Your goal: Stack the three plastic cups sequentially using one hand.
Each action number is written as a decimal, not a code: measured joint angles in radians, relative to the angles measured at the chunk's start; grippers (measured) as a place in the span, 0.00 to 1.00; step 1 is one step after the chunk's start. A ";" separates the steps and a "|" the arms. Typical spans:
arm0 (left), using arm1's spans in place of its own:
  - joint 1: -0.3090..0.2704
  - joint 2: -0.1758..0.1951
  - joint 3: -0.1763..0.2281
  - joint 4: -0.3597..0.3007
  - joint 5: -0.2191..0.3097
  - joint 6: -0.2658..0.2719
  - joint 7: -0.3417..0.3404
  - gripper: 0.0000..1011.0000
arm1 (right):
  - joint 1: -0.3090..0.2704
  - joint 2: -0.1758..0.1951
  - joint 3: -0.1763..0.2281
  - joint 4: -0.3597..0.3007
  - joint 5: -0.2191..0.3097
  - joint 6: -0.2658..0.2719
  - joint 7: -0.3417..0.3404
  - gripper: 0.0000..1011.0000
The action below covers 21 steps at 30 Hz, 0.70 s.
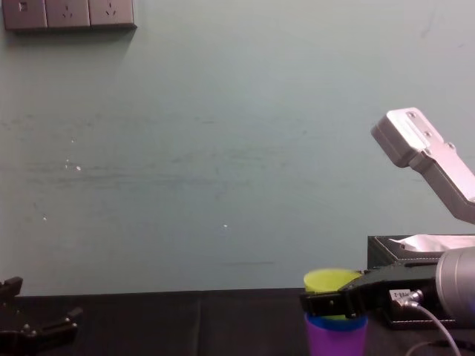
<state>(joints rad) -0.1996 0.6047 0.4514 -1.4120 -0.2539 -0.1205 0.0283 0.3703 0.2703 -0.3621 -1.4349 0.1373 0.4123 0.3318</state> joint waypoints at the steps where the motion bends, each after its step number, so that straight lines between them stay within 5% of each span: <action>1: 0.000 0.000 0.000 0.000 0.000 0.000 0.000 0.99 | 0.000 0.000 0.000 0.000 0.000 0.000 0.000 0.87; 6: 0.000 0.000 0.000 0.000 0.000 0.000 0.000 0.99 | 0.000 0.001 0.000 -0.001 0.000 0.001 0.000 0.99; 21: 0.000 0.000 0.000 0.000 0.000 0.000 0.000 0.99 | -0.018 -0.001 0.014 -0.029 0.006 -0.042 -0.007 0.99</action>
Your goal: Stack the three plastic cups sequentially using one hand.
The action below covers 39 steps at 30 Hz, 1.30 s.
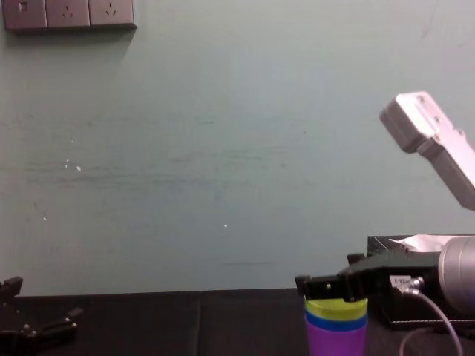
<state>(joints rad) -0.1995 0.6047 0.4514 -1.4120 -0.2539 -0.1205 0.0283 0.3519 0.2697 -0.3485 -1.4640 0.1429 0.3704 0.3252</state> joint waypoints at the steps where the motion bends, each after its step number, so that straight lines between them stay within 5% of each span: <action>1: 0.000 0.000 0.000 0.000 0.000 0.000 0.000 0.99 | -0.003 -0.001 0.003 -0.005 0.001 -0.006 -0.002 0.99; 9: 0.000 0.000 0.000 0.000 0.000 0.000 0.000 0.99 | -0.062 -0.024 0.061 -0.058 0.025 -0.085 -0.068 0.99; 21: 0.000 0.000 0.000 0.000 0.000 0.000 0.000 0.99 | -0.237 -0.128 0.193 -0.113 -0.055 -0.259 -0.363 0.99; 27: 0.000 0.000 0.000 0.000 0.000 0.000 0.000 0.99 | -0.274 -0.165 0.221 -0.082 -0.099 -0.252 -0.441 0.99; 39: 0.000 0.000 0.000 0.000 0.000 0.000 0.000 0.99 | -0.286 -0.195 0.241 -0.035 -0.129 -0.202 -0.449 0.99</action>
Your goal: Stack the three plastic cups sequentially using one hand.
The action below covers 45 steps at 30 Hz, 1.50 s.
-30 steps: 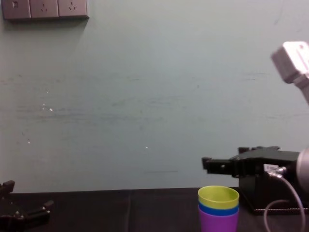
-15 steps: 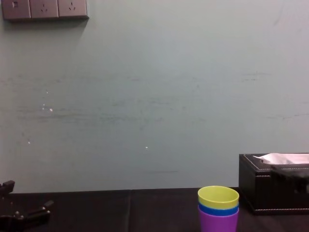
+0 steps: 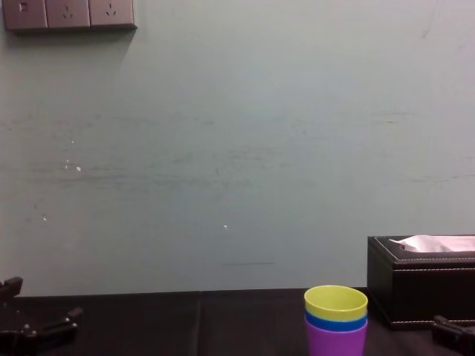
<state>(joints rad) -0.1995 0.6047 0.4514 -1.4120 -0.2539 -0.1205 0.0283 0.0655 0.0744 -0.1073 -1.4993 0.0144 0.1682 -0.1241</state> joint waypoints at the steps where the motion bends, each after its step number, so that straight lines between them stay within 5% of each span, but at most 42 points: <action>1: 0.000 0.000 0.000 0.000 0.000 0.000 0.000 0.99 | 0.000 -0.001 0.002 0.001 -0.001 0.002 0.002 0.99; 45: 0.000 0.000 0.000 0.000 0.000 0.000 0.000 0.99 | -0.001 -0.001 -0.001 0.000 -0.002 -0.001 -0.001 0.99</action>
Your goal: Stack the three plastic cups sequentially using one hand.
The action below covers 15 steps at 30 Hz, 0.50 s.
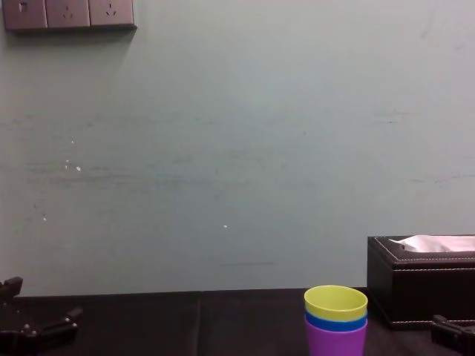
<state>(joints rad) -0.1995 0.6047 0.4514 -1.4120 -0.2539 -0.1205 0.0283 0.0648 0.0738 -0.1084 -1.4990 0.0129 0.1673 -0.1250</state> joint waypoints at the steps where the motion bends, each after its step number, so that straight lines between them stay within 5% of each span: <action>1: 0.000 0.000 0.000 0.000 0.000 0.000 0.000 0.99 | 0.000 0.000 0.000 0.000 0.000 0.000 0.000 0.99; 15: 0.000 0.000 0.000 0.000 0.000 0.000 0.000 0.99 | 0.000 0.000 0.000 0.000 0.000 0.000 0.000 0.99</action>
<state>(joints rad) -0.1995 0.6047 0.4514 -1.4120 -0.2539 -0.1205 0.0283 0.0648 0.0738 -0.1084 -1.4990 0.0129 0.1673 -0.1251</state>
